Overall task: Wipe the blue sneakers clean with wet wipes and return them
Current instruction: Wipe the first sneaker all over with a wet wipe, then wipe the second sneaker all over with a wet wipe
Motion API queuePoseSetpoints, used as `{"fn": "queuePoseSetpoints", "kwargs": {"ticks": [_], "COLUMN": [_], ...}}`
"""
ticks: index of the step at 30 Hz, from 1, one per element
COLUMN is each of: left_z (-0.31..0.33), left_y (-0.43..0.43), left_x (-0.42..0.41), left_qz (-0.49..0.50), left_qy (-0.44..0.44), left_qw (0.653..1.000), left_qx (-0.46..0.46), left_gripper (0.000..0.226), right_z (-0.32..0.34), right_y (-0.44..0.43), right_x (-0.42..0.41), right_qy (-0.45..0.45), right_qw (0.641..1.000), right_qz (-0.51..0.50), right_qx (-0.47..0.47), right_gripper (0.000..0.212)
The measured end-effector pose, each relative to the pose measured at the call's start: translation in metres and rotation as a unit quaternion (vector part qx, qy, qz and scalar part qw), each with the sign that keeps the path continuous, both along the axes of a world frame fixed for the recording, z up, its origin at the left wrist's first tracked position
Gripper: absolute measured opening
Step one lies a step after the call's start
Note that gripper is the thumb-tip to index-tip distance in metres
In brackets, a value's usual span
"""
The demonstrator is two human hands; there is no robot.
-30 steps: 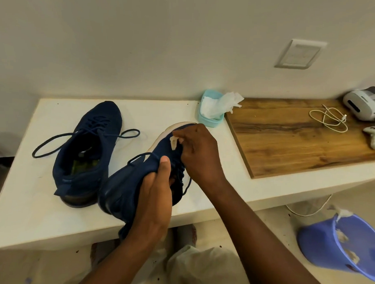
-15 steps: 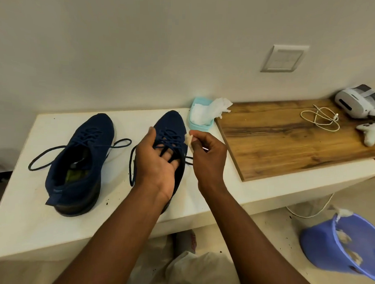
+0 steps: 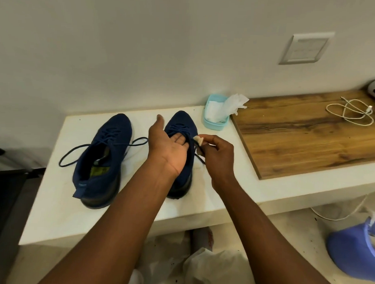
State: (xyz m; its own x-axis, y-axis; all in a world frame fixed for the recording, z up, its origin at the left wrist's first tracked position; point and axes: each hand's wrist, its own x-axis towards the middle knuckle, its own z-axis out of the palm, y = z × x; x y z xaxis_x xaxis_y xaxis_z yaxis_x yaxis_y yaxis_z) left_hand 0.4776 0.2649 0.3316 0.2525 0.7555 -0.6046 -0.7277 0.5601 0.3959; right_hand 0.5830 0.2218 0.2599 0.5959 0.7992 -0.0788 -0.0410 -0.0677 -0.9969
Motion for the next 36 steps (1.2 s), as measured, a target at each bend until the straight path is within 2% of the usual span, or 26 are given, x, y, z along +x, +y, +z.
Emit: {"fn": "queuePoseSetpoints", "kwargs": {"ticks": [2, 4, 6, 8, 11, 13, 15, 19, 24, 27, 31, 36], "left_z": [0.01, 0.019, 0.022, 0.024, 0.019, 0.015, 0.014, 0.013, 0.01, 0.001, -0.005, -0.01], "left_y": [-0.012, -0.025, -0.035, -0.04, -0.038, -0.032, -0.024, -0.004, 0.018, 0.025, 0.037, 0.051], "left_x": [-0.018, -0.044, -0.073, -0.098, -0.134, -0.153, -0.168, -0.183, -0.172, -0.16, -0.148, -0.144], "left_qz": [-0.047, -0.071, -0.07, -0.048, 0.006, 0.014, 0.007, 0.02, 0.044, 0.026, -0.004, -0.014], "left_qy": [0.033, 0.061, 0.107, 0.182, 0.256, 0.237, 0.177, 0.089, 0.119, 0.147, 0.21, 0.23], "left_qw": [0.998, 0.995, 0.989, 0.976, 0.961, 0.969, 0.984, 0.995, 0.99, 0.987, 0.977, 0.972], "left_qx": [0.017, 0.046, 0.081, 0.109, 0.107, 0.069, -0.005, -0.046, -0.061, -0.054, -0.042, -0.037], "left_gripper": [0.072, 0.06, 0.042, 0.03, 0.024, 0.037, 0.054, 0.051, 0.019, 0.025, 0.018, 0.016], "right_z": [0.007, 0.014, 0.021, 0.029, 0.044, 0.05, 0.05, 0.041, 0.034, 0.03, 0.031, 0.03], "right_y": [-0.003, -0.006, -0.009, -0.011, -0.014, -0.017, -0.017, -0.014, -0.008, -0.006, -0.006, -0.006], "right_x": [-0.001, -0.002, -0.005, -0.012, -0.032, -0.051, -0.07, -0.094, -0.106, -0.106, -0.105, -0.103], "right_qy": [0.062, 0.079, 0.047, -0.004, -0.057, -0.071, -0.105, -0.133, -0.142, -0.143, -0.114, -0.118], "right_qw": [0.998, 0.996, 0.997, 0.996, 0.992, 0.99, 0.986, 0.981, 0.979, 0.978, 0.981, 0.98], "right_qz": [-0.014, -0.022, -0.031, -0.049, -0.027, 0.015, 0.052, 0.091, 0.12, 0.121, 0.12, 0.125], "right_qx": [0.018, 0.041, 0.058, 0.072, 0.106, 0.119, 0.12, 0.105, 0.079, 0.086, 0.105, 0.099], "right_gripper": [0.012, 0.018, 0.027, 0.026, 0.023, 0.022, 0.02, 0.021, 0.023, 0.019, 0.016, 0.031]}}
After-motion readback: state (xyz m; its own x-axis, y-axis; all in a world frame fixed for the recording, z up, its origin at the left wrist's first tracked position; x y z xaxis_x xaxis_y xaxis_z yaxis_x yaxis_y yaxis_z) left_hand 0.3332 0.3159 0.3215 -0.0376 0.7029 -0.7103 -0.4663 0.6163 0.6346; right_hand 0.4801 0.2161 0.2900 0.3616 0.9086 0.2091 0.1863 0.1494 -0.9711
